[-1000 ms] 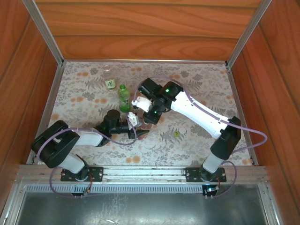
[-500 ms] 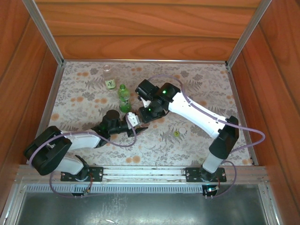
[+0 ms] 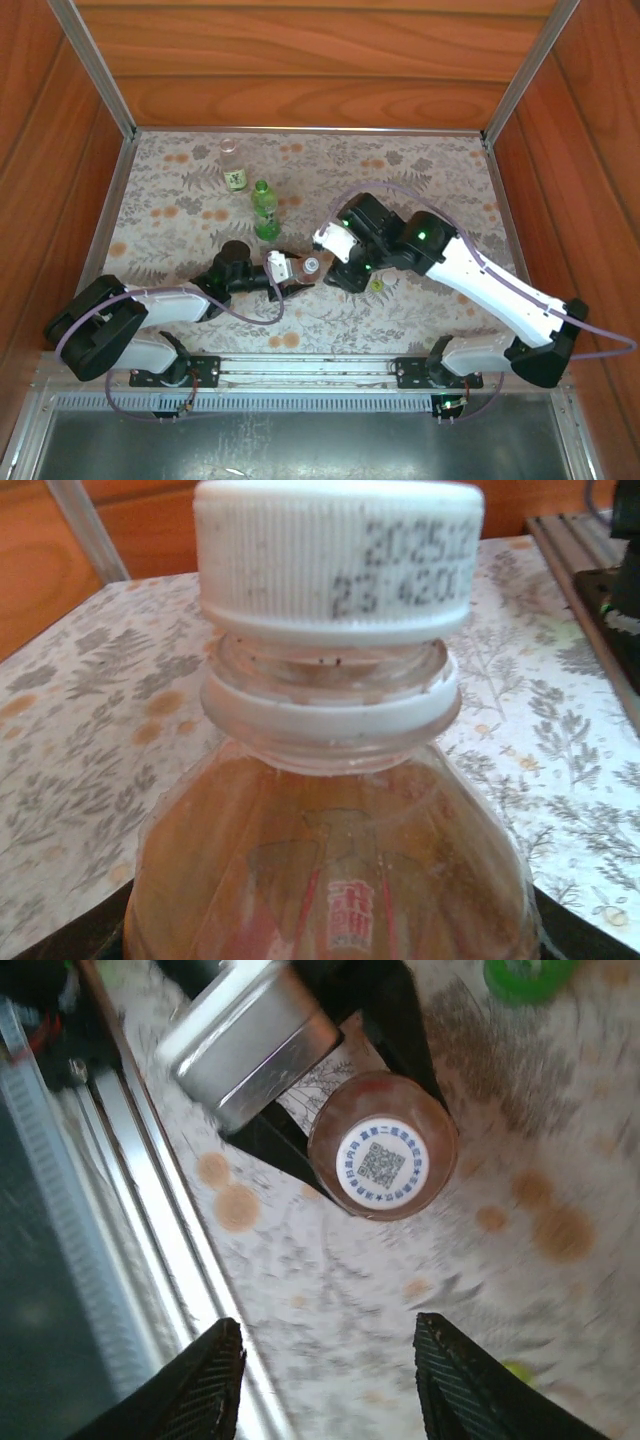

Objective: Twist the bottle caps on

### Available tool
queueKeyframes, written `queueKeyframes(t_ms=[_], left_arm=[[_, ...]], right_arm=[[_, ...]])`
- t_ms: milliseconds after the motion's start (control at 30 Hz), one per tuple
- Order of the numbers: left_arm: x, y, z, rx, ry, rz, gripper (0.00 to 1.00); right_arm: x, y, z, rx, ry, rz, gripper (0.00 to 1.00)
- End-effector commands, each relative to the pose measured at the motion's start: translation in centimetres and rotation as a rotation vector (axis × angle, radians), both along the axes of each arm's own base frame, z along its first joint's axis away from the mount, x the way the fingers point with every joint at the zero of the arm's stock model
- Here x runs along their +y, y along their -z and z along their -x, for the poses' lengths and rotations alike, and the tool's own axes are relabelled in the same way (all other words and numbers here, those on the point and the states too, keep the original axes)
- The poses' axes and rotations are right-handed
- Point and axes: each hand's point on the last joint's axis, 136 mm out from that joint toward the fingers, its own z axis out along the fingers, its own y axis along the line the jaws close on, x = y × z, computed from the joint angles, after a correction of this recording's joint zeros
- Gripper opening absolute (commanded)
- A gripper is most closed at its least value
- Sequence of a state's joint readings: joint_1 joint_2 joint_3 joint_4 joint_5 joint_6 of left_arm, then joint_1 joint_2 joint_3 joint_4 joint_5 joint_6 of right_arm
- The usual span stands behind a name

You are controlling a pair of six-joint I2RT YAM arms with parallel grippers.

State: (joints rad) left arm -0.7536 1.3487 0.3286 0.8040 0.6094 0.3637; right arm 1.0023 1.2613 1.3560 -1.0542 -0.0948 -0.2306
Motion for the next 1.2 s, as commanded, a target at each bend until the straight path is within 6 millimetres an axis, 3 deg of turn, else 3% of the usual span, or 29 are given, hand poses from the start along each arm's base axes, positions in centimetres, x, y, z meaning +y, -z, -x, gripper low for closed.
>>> queueKeyframes(t_ms=[0, 100, 333, 500, 700, 800, 967, 1100, 1167], left_arm=[[-0.7, -1.0, 1.7, -0.004, 0.115, 0.034, 0.58], [-0.7, -0.9, 1.9, -0.004, 0.126, 0.034, 0.58], [-0.7, -0.8, 2.0, -0.006, 0.134, 0.031, 0.58], [-0.5, -0.9, 2.1, -0.009, 0.131, 0.031, 0.58], [-0.5, -1.0, 1.6, -0.022, 0.1, 0.026, 0.58], [-0.5, -1.9, -0.1, -0.069, 0.019, 0.027, 0.58], [-0.4, -4.4, -4.1, -0.214, -0.179, 0.017, 0.58], [-1.5, -5.6, -4.5, -0.271, -0.187, 0.02, 0.58], [-2.1, -5.6, -4.1, -0.266, -0.159, 0.024, 0.58]], right_arm=[[1.1, 0.1, -0.4, -0.279, -0.346, 0.02, 0.48], [1.7, 0.7, -1.4, -0.353, -0.422, 0.075, 0.48], [4.0, 1.3, -1.6, -0.325, -0.487, 0.062, 0.46], [4.3, 2.1, -1.4, -0.29, -0.506, 0.073, 0.39], [4.0, 2.3, -1.0, -0.238, -0.475, 0.085, 0.22], [4.2, 2.3, -2.7, -0.228, -0.281, 0.084, 0.17], [4.8, 1.8, -7.3, -0.088, 0.407, -0.016, 0.19], [3.4, 3.3, -7.5, 0.165, 0.89, -0.011, 0.17], [4.2, 3.4, -7.0, 0.214, 0.866, -0.033, 0.22]])
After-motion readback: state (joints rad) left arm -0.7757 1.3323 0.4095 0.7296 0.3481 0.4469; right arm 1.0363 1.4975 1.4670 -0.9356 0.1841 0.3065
